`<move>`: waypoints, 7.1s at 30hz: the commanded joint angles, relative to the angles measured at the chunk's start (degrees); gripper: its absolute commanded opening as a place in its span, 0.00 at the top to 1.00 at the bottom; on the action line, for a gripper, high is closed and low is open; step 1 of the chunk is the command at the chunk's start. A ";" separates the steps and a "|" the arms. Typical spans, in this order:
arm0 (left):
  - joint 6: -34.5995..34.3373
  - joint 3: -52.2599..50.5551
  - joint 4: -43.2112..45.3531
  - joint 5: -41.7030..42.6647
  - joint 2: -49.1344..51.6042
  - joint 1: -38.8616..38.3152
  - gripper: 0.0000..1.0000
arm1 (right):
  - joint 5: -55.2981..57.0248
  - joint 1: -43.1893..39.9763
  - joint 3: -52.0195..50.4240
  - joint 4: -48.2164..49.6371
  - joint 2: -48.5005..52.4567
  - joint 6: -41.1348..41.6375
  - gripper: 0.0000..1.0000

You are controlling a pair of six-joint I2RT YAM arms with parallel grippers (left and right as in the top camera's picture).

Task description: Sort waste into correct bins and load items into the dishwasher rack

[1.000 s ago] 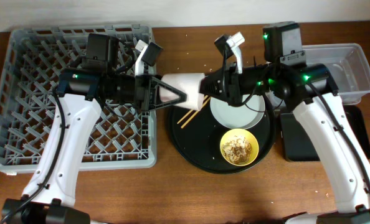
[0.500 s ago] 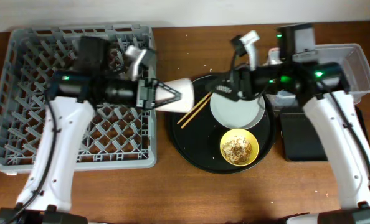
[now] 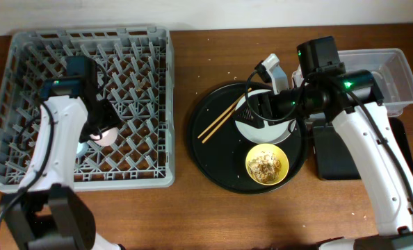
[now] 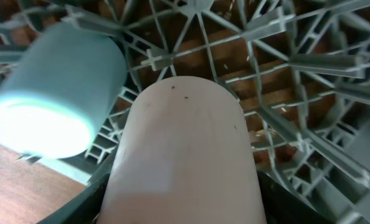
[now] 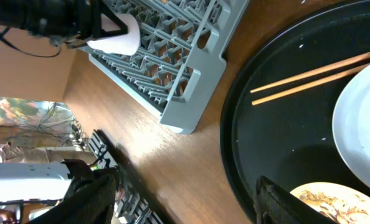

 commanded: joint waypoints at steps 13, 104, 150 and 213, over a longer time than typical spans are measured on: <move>1.36 19.52 -15.45 3.74 3.91 -0.33 0.01 | 13.07 0.33 0.17 -3.89 -0.11 4.94 0.27; 36.61 25.27 -13.90 42.77 3.85 -5.68 0.05 | 32.13 14.03 -19.30 14.97 -0.94 17.09 0.50; 22.01 37.97 -6.03 6.05 27.41 -29.66 1.00 | 27.47 -10.21 -17.84 5.70 -2.03 19.19 0.05; 4.87 20.41 1.73 -4.61 18.25 -21.42 0.95 | 27.47 -10.21 -17.84 5.33 -1.99 19.19 0.04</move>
